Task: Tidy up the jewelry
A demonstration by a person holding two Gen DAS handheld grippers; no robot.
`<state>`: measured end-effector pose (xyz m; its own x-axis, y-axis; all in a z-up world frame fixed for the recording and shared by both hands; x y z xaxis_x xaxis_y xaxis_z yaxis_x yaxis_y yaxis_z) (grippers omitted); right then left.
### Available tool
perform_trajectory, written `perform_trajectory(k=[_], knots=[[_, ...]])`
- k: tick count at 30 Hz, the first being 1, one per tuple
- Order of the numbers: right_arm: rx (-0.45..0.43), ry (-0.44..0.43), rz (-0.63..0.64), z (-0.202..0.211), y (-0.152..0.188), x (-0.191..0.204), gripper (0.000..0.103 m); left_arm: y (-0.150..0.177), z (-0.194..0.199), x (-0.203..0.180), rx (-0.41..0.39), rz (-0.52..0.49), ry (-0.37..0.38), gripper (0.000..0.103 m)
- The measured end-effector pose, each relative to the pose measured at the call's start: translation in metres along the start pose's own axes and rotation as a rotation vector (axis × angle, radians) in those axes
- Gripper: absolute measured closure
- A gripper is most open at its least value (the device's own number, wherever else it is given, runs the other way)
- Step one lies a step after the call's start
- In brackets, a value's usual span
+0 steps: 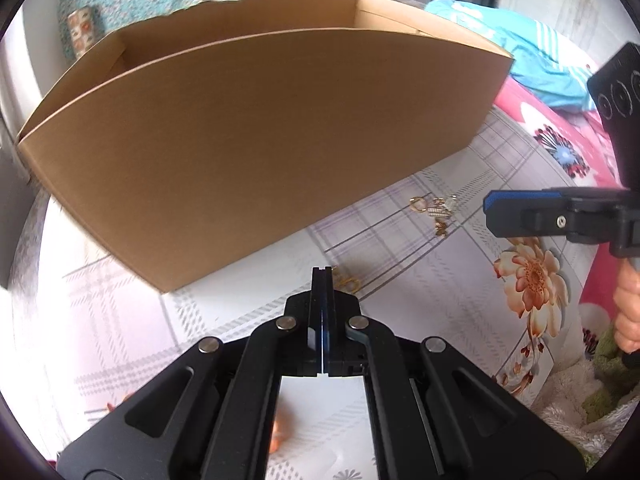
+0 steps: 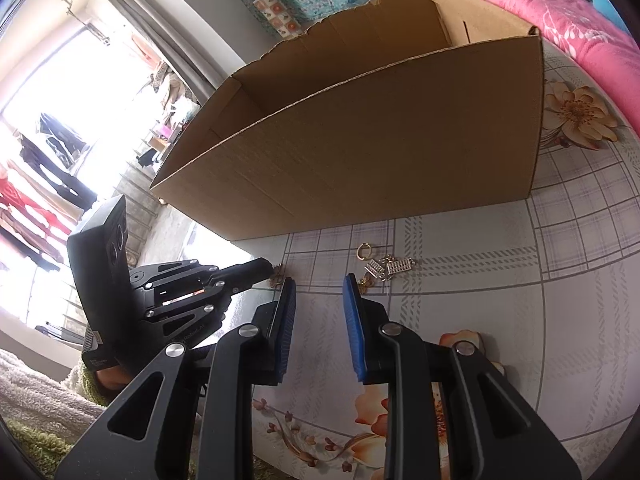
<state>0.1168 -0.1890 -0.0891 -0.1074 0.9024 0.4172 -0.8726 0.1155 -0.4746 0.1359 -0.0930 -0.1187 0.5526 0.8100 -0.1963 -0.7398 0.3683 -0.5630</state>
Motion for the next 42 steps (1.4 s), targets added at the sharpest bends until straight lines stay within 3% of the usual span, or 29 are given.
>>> perform_trajectory(k=[8, 12, 16, 20, 22, 26, 28, 36, 42], knots=[[0.017, 0.02, -0.003, -0.016, 0.001, 0.007, 0.078, 0.003, 0.0, -0.009, 0.007, -0.026, -0.022, 0.103], [0.035, 0.043, -0.035, -0.023, 0.004, 0.0, 0.078, 0.007, 0.0, -0.023, 0.017, -0.04, 0.004, 0.103], [0.036, 0.027, -0.089, -0.026, 0.007, -0.007, 0.066, 0.009, -0.003, -0.038, 0.021, -0.062, 0.038, 0.103], [0.026, 0.005, -0.103, -0.025, 0.006, -0.008, 0.06, 0.01, -0.004, -0.047, 0.026, -0.058, 0.071, 0.103], [0.025, -0.006, -0.11, -0.025, 0.005, -0.008, 0.058, 0.008, -0.001, -0.045, 0.018, -0.05, 0.063, 0.101], [0.021, -0.019, -0.118, -0.025, 0.007, -0.007, 0.057, 0.003, 0.007, -0.032, -0.019, -0.031, 0.031, 0.078], [0.019, -0.016, -0.113, -0.025, 0.008, -0.007, 0.057, 0.001, 0.003, -0.026, -0.008, -0.024, 0.0, 0.075], [0.011, -0.015, -0.118, -0.024, 0.011, -0.01, 0.055, -0.005, -0.005, -0.017, 0.011, 0.044, -0.047, 0.075], [0.008, -0.014, -0.113, -0.025, 0.01, -0.01, 0.055, -0.005, -0.008, -0.023, 0.01, 0.017, -0.142, 0.076]])
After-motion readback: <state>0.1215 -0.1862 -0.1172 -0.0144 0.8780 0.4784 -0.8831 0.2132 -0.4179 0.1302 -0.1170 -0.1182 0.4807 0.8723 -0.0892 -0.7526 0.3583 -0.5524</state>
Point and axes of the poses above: each gripper's, at about its wrist camera, not at the fingertips, and z roughly against the way its jaws point, x to its left, y to its underside, the point moved 9 cm from there along -z, roughly the way its jaws point, and after that the axes turned 7 degrees about y, right-handed, at the moved point
